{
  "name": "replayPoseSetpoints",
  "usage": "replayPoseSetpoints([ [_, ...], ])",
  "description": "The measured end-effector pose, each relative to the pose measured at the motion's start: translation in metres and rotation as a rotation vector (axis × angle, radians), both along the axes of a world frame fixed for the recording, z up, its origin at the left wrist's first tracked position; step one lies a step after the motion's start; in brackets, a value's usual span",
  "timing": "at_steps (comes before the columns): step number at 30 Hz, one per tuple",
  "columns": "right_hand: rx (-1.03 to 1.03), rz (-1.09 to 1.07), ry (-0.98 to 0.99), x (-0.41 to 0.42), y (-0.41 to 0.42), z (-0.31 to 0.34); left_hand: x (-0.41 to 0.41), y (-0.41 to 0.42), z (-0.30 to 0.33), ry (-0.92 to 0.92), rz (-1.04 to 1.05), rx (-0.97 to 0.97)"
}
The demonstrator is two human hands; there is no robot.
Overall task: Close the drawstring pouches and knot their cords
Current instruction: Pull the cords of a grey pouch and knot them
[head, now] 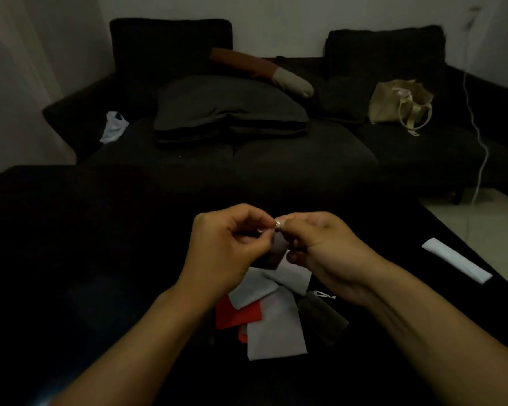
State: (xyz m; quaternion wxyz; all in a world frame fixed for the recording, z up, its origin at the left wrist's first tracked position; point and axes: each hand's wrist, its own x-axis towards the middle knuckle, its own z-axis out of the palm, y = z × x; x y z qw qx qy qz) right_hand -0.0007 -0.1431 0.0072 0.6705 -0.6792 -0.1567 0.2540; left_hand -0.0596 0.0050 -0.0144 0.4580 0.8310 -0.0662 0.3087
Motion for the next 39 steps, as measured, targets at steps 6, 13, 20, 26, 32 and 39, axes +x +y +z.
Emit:
replayPoseSetpoints([
  [6, 0.024, -0.06, 0.172, 0.0, -0.001, 0.002, 0.004, -0.003, -0.004, -0.141, 0.067, 0.242],
  [13, 0.023, -0.155, 0.249, -0.006, 0.003, -0.002, 0.007, 0.002, -0.007, -0.128, 0.076, 0.352],
  [20, 0.127, -0.124, 0.335, -0.001, 0.002, -0.002, 0.009, -0.006, -0.008, 0.047, 0.02, -0.044],
  [26, 0.101, -0.135, 0.197, -0.001, 0.006, -0.009, 0.01, -0.012, -0.006, 0.183, -0.067, -0.339],
  [32, 0.101, -0.223, 0.072, -0.001, 0.009, -0.007, 0.014, -0.009, -0.009, 0.217, -0.104, -0.472],
  [39, 0.101, -0.182, -0.002, -0.002, 0.01, -0.01, 0.014, -0.008, -0.005, 0.23, -0.103, -0.618],
])
